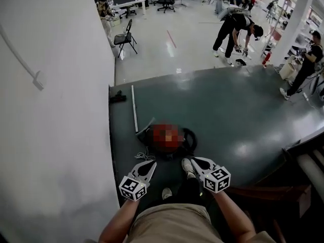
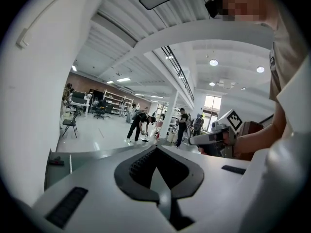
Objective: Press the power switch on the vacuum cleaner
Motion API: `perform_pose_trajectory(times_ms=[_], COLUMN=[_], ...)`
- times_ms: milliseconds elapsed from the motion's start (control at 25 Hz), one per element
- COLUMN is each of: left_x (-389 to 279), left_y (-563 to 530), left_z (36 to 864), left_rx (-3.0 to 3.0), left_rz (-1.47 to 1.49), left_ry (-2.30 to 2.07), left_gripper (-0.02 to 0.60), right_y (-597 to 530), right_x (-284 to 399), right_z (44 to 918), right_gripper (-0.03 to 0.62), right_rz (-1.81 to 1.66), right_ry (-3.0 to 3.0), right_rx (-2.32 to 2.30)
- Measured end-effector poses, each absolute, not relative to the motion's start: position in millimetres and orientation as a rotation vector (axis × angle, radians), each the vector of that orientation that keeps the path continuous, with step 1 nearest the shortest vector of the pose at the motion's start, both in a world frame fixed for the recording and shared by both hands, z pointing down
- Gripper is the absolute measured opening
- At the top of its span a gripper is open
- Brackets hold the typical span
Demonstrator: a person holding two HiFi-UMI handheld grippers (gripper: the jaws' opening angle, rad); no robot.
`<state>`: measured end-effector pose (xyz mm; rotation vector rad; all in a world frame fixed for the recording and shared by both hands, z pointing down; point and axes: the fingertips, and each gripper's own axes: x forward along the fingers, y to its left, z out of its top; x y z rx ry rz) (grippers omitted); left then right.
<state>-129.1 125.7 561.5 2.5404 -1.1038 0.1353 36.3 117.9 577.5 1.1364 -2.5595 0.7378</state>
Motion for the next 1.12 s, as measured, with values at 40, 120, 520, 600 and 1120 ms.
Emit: perform_pose_trajectory(times_ms=[40,120,520,600,1120], left_x=[-132,-137,-99,-85,-70], left_y=[120,106,-3,-25,-100], left_z=[564,574,692,722,891], left_rx=[2.523,2.474,2.295,2.248,1.961], left_rz=[0.143,0.164,0.434,0.453,0.607], left_ry=[-1.121,-1.166,-1.304,-1.297,-1.199], left_gripper=[0.003,0.003,0.003,0.003,0.003], right_y=[110,90,-32,-54,-170], right_x=[32,24,52,62,27], right_z=[584,598,741,795,1008], right_gripper=[0.009,0.009,0.009,0.009,0.009], right_rz=[0.743,0.750,0.841,0.863,0.689], right_ry=[-2.556,-2.555,-2.359,-2.270,-2.102], right_rx=[1.101,1.036,0.899,0.880,0.653])
